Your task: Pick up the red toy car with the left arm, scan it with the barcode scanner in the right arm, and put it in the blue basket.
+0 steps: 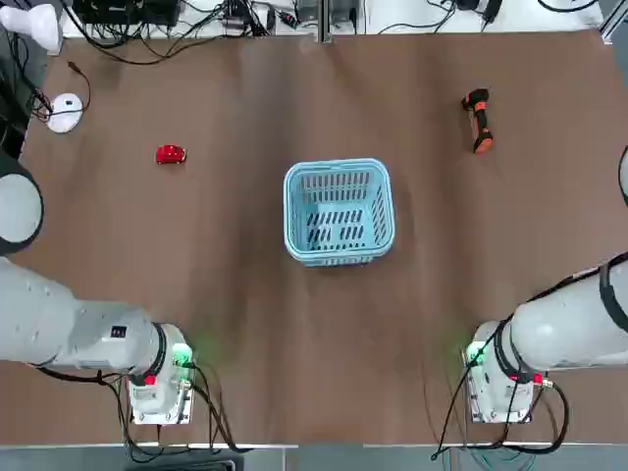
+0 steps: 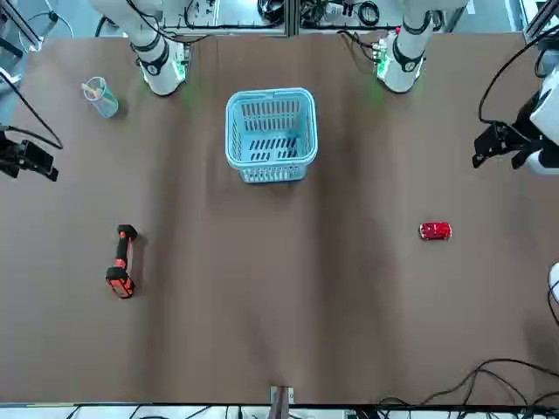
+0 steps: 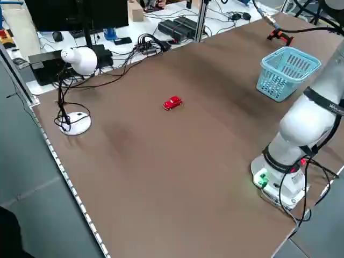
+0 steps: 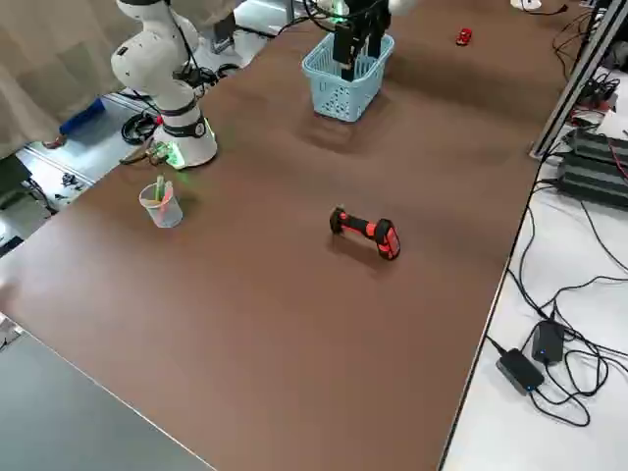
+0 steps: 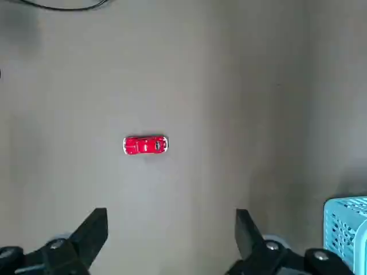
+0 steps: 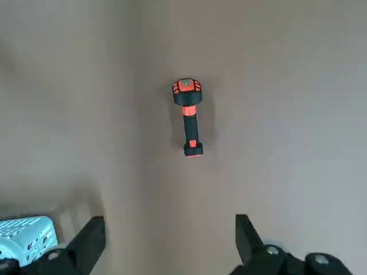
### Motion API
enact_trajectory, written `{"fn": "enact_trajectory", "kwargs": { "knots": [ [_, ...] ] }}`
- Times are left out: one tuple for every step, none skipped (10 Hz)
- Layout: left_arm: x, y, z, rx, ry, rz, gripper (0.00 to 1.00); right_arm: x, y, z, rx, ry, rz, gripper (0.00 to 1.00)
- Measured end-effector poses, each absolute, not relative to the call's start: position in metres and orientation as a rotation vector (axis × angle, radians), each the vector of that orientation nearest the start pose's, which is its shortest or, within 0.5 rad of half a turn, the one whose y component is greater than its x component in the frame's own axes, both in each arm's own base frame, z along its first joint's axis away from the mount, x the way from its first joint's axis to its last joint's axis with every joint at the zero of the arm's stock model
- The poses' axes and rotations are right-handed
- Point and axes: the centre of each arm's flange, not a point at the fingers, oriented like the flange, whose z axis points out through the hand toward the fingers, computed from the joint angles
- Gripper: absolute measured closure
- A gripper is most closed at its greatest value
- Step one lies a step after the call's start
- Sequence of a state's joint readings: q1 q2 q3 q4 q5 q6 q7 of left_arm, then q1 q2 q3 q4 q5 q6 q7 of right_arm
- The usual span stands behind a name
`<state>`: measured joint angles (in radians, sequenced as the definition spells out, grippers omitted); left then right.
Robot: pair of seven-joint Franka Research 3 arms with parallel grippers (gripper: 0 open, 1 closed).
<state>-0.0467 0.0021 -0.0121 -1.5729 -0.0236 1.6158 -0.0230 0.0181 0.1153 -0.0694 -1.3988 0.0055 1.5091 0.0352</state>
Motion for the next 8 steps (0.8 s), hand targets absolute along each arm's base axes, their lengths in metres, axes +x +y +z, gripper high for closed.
{"fn": "enact_trajectory", "kwargs": {
  "knots": [
    [0.559, -0.035, 0.626, -3.166, 0.056, -0.063, 0.02, 0.584, -0.027, 0.634, -3.141, 0.135, 0.008, 0.0],
    [0.559, -0.035, 0.627, -3.166, 0.056, -0.063, 0.02, 0.584, -0.027, 0.634, -3.141, 0.135, 0.008, 0.0],
    [0.559, -0.035, 0.627, -3.166, 0.056, -0.064, 0.02, 0.584, -0.027, 0.634, -3.141, 0.135, 0.009, 0.0],
    [0.559, -0.035, 0.627, -3.166, 0.056, -0.064, 0.02, 0.584, -0.027, 0.633, -3.141, 0.135, 0.011, 0.0],
    [0.559, -0.035, 0.627, -3.166, 0.054, -0.064, 0.01, 0.586, -0.027, 0.628, -3.141, 0.136, 0.024, 0.0],
    [0.559, -0.034, 0.627, -3.166, 0.042, -0.064, 0.01, 0.594, -0.026, 0.613, -3.142, 0.136, 0.048, 0.0],
    [0.559, -0.031, 0.627, -3.167, -0.009, -0.063, 0.01, 0.608, -0.023, 0.587, -3.144, 0.131, 0.084, 0.0],
    [0.559, -0.028, 0.626, -3.166, -0.059, -0.057, 0.01, 0.624, -0.019, 0.556, -3.147, 0.125, 0.129, 0.0]
  ]
}}
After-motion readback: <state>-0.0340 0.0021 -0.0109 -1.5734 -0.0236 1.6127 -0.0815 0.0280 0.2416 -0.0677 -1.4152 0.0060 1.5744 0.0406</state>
